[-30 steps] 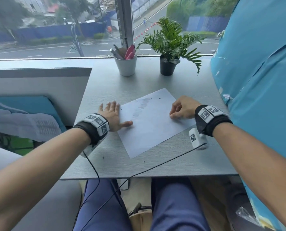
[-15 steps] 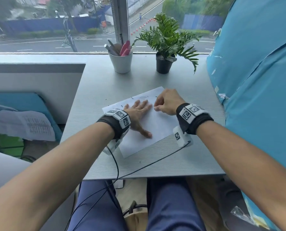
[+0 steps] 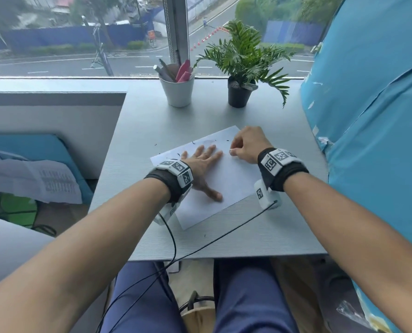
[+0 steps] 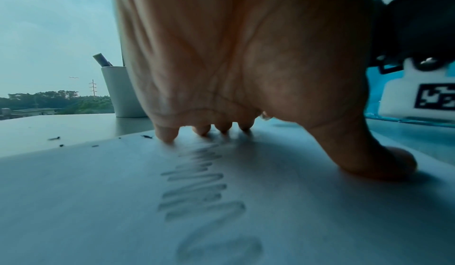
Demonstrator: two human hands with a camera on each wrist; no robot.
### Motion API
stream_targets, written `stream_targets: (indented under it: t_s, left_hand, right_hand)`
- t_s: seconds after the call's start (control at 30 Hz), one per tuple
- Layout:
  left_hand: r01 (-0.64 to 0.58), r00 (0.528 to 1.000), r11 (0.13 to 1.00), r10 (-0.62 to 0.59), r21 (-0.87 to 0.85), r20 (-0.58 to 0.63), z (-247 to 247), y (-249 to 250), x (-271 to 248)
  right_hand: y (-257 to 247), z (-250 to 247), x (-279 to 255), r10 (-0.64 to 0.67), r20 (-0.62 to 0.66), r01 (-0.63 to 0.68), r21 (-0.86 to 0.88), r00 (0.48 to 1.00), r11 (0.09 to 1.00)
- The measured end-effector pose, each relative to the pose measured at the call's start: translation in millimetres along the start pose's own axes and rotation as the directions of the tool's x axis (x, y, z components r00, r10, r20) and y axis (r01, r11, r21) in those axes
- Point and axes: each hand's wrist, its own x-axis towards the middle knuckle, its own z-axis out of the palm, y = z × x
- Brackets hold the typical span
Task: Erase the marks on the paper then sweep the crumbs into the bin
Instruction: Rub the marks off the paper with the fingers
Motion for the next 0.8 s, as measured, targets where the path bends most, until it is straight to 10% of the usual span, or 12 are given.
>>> stream_targets:
  t_s: [0.3,0.57,0.8]
  left_hand:
    - [-0.006,0.999,1.0,0.007,0.027,-0.042,15.3,-26.9,-15.3]
    - [0.342,0.939,0.933,-0.334,0.112,-0.088,7.5,-91.7,-68.7]
    - [-0.08,0.995,0.997,0.079,-0.016,-0.054,20.4,-59.2,-71.2]
  right_hand:
    - [15.1,16.4,-32.1,0.136,-0.028,-0.138,-0.115,0.99,0.984]
    - [6.9,12.3,-33.7,0.137,-0.03,-0.14,-0.143,0.99,0.98]
    - [-3.0,7.5,-40.6,0.13,-0.011,-0.13,-0.179,0.991,0.975]
